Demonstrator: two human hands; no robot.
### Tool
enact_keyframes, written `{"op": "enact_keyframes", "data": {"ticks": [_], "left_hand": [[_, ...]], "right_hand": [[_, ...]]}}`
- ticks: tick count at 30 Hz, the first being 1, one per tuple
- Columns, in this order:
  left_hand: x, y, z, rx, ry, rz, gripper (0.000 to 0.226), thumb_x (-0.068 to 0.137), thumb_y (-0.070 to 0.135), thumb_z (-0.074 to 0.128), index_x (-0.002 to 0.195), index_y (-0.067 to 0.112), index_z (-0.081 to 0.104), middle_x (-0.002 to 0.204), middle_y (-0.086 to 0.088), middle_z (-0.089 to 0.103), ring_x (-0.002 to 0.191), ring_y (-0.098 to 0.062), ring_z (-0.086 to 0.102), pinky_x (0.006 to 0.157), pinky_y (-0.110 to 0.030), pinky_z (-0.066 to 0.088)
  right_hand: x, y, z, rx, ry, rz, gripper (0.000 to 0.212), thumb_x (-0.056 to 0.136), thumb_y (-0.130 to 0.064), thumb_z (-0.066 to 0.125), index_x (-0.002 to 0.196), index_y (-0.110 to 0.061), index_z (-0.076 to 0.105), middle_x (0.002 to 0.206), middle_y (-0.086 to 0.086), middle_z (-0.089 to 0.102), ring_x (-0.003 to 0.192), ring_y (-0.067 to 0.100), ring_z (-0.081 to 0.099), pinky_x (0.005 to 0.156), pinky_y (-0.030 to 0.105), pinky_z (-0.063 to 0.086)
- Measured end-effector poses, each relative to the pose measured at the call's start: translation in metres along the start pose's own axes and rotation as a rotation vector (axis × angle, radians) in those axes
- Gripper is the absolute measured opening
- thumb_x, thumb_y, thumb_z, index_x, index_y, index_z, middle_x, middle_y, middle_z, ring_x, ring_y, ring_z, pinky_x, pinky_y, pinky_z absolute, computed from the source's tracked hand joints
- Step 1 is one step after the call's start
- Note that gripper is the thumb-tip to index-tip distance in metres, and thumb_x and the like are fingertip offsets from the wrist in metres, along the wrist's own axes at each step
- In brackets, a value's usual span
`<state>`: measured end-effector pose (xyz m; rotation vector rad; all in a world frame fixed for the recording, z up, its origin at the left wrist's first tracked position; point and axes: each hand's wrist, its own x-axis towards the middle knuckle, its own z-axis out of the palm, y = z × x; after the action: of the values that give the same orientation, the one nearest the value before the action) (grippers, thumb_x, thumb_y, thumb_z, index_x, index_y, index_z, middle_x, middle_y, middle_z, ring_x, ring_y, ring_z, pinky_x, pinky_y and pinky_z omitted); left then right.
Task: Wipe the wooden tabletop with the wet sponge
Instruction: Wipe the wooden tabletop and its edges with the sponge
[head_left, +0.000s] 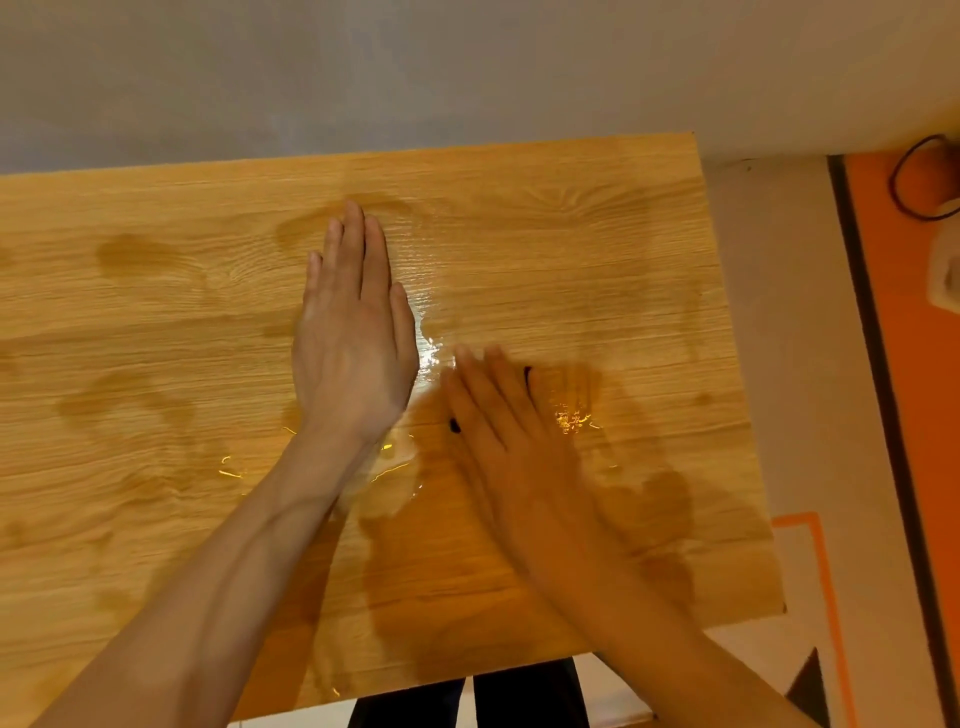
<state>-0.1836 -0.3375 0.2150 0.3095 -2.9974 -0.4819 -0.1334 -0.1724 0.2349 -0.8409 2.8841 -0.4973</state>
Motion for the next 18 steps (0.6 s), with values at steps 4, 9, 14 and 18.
{"op": "enact_keyframes", "data": {"ticks": [4,9,14,18], "left_hand": [[0.002,0.0,0.001,-0.003,0.0,0.003,0.054,0.108,0.021,0.024,0.158,0.001,0.017,0.168,-0.013,0.009,0.157,-0.025,0.007,0.128,-0.034,0.001],[0.0,-0.001,0.004,-0.006,0.007,0.005,0.054,0.108,0.022,0.023,0.158,0.002,0.017,0.168,-0.012,0.01,0.157,-0.024,0.007,0.127,-0.032,-0.001],[0.0,-0.002,0.005,0.022,-0.001,0.007,0.054,0.109,0.023,0.022,0.158,0.001,0.016,0.168,-0.013,0.01,0.157,-0.025,0.007,0.127,-0.033,-0.001],[0.001,-0.003,0.005,0.035,-0.005,0.013,0.055,0.109,0.024,0.021,0.158,0.0,0.017,0.168,-0.014,0.01,0.157,-0.025,0.008,0.127,-0.033,0.0]], "right_hand": [[0.062,0.021,-0.008,-0.006,-0.083,-0.056,0.05,0.101,-0.022,0.038,0.149,-0.011,0.03,0.158,0.005,0.028,0.148,0.023,0.019,0.123,0.041,0.011],[0.113,0.034,-0.008,-0.009,0.015,0.139,0.051,0.106,-0.025,0.029,0.153,-0.011,0.016,0.162,0.005,0.012,0.15,0.02,0.003,0.123,0.037,0.001],[-0.033,0.026,-0.006,0.006,-0.063,-0.035,0.053,0.1,-0.023,0.042,0.149,-0.01,0.026,0.158,0.006,0.023,0.148,0.023,0.014,0.121,0.045,0.015],[0.075,0.073,-0.028,0.016,-0.019,0.139,0.052,0.104,-0.023,0.035,0.152,-0.012,0.02,0.161,0.004,0.016,0.15,0.02,0.005,0.123,0.038,0.004]]}}
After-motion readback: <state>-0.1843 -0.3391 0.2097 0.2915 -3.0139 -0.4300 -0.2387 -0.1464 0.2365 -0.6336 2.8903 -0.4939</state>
